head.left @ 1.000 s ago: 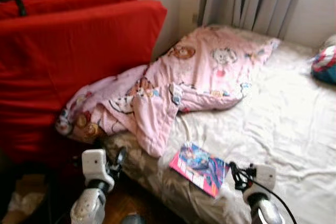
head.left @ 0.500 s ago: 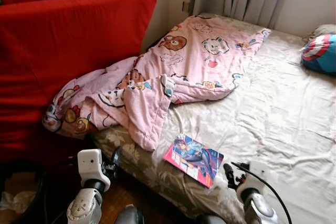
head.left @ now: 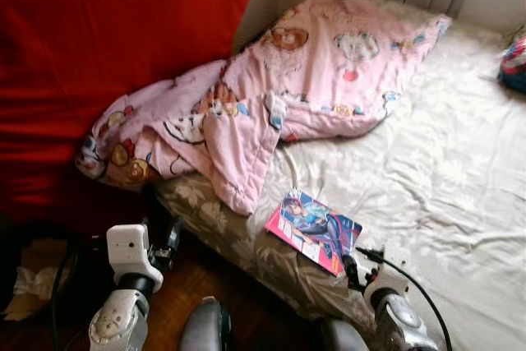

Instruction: Clean up the room

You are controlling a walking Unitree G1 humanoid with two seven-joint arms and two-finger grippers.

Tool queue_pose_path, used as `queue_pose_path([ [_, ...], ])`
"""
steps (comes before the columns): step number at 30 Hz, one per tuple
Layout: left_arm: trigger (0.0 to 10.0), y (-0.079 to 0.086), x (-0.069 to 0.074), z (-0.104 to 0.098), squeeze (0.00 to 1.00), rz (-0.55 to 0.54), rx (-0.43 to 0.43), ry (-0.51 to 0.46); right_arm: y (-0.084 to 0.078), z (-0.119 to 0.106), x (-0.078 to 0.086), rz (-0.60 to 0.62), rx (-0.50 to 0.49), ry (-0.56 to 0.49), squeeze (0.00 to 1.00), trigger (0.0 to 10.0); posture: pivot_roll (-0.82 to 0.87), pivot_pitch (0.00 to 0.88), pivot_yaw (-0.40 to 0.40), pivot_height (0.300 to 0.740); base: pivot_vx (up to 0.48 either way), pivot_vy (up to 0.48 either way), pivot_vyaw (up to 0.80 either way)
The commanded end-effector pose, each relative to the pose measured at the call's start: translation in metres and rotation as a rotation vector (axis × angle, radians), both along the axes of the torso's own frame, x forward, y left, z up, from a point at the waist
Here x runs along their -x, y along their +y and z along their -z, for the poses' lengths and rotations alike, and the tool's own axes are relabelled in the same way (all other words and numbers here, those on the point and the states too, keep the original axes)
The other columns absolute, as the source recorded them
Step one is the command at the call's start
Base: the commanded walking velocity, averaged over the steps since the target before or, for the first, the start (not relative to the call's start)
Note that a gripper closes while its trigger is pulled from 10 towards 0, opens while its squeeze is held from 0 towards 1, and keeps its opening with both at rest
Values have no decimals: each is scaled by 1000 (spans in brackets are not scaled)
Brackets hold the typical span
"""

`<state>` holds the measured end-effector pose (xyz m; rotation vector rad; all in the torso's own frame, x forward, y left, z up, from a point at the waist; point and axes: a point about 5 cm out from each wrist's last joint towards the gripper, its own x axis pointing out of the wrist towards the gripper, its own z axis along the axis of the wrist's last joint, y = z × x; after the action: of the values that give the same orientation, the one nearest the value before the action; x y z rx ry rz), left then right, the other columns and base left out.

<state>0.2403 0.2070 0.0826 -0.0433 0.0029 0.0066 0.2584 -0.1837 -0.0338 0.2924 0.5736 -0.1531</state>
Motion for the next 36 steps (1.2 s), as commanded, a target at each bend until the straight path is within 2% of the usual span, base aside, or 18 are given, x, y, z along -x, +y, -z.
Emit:
queue_pose_path([
  [1, 10000, -1, 3, -1, 0, 2, 12, 13, -2, 1, 1, 24, -3, 12, 0, 10000, 114, 305, -27, 649, 0, 0, 0],
  [5, 10000, -5, 5, -4, 0, 6, 18, 17, -4, -5, -7, 31, 2, -10, 0, 10000, 123, 329, -26, 649, 0, 0, 0],
  [11, 10000, -7, 20, -11, 0, 8, 14, 33, -3, -16, -17, 31, -11, -87, 0, 10000, 155, 387, -15, 649, 0, 0, 0],
  [20, 10000, -3, 41, -15, 0, -7, -10, 77, 4, -21, -25, 23, -5, -89, 0, 10000, 195, 421, -4, 649, 0, 0, 0],
  [27, 10000, -1, 48, -19, 0, -8, -20, 90, 2, -26, -31, 36, 3, -101, 0, 10000, 209, 431, 4, 649, 0, 0, 0],
  [29, 10000, 0, 50, -19, 0, -9, -23, 100, 2, -28, -33, 45, 4, -105, 0, 0, 208, 428, 4, 649, 0, 0, 0],
  [36, 10000, -1, 50, -19, 0, -6, -26, 110, -1, -30, -35, 54, 10, -108, 0, 0, 210, 421, 9, 649, 0, 0, 0],
])
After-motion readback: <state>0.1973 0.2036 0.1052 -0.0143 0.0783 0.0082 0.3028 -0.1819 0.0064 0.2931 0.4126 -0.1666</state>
